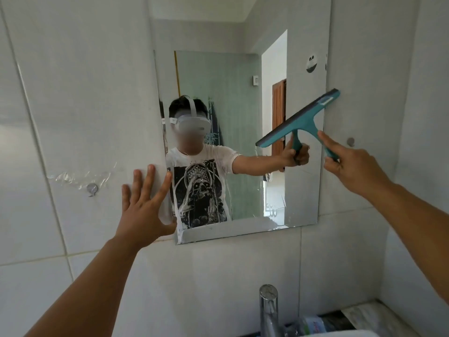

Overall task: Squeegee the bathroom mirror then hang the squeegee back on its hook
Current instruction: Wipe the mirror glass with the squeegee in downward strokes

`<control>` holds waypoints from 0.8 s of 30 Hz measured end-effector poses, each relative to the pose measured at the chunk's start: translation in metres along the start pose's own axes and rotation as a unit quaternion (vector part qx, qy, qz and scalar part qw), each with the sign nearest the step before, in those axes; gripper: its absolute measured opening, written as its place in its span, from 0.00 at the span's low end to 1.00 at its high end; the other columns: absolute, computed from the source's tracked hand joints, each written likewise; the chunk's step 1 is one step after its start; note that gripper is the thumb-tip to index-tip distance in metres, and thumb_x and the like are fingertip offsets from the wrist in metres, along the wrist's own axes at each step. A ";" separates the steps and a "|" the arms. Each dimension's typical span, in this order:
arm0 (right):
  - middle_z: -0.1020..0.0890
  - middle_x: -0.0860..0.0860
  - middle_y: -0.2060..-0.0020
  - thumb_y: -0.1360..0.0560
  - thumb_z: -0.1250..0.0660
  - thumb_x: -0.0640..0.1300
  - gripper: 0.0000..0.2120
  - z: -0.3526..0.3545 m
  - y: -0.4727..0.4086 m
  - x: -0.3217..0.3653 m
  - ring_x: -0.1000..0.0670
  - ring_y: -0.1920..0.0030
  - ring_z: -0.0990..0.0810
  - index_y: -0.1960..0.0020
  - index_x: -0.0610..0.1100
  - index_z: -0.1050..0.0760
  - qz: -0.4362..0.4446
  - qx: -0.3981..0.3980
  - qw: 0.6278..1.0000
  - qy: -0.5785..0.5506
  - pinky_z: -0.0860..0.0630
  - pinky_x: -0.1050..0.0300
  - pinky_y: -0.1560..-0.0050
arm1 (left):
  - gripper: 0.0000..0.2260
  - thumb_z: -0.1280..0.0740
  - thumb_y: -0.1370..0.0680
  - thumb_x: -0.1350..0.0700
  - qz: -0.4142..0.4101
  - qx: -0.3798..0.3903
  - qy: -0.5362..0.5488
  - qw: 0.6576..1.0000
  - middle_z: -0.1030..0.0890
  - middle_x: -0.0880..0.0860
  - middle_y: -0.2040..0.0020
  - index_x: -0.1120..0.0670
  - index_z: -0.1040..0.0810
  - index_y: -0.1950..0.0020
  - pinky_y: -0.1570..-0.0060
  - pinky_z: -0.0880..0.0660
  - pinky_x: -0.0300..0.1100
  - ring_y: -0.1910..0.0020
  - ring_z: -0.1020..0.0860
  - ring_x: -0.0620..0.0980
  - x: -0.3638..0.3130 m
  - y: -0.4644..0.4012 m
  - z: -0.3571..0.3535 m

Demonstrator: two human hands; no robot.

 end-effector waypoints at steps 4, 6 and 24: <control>0.26 0.42 0.71 0.20 0.40 0.48 0.29 -0.037 0.035 0.025 0.45 0.71 0.27 0.24 0.62 0.47 -0.100 -0.010 0.989 -0.108 0.30 0.53 0.65 | 0.55 0.24 0.35 0.39 0.002 -0.001 0.003 1.000 0.64 0.53 0.19 0.42 0.59 0.19 0.25 0.60 0.65 0.22 0.69 0.58 -0.001 0.000 0.001; 0.25 0.42 0.70 0.20 0.42 0.49 0.29 -0.052 0.049 0.045 0.44 0.70 0.26 0.23 0.61 0.49 -0.145 -0.014 0.978 -0.152 0.30 0.54 0.68 | 0.54 0.25 0.34 0.39 0.002 -0.001 0.004 1.000 0.64 0.53 0.19 0.42 0.59 0.19 0.25 0.60 0.65 0.22 0.69 0.58 -0.001 0.000 0.001; 0.17 0.51 0.47 0.20 0.46 0.57 0.31 -0.137 0.093 0.280 0.45 0.52 0.17 0.29 0.73 0.64 -0.282 -0.051 0.793 -0.538 0.19 0.37 0.51 | 0.57 0.24 0.35 0.38 -0.011 0.008 -0.007 1.000 0.67 0.53 0.19 0.40 0.62 0.20 0.25 0.62 0.63 0.23 0.71 0.57 0.002 0.000 0.002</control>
Point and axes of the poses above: each hand's wrist, its own y-axis away from the middle knuckle, its own z-axis out of the back of the hand, x = y × z, the point moved 2 cm from there along -y, towards the middle knuckle
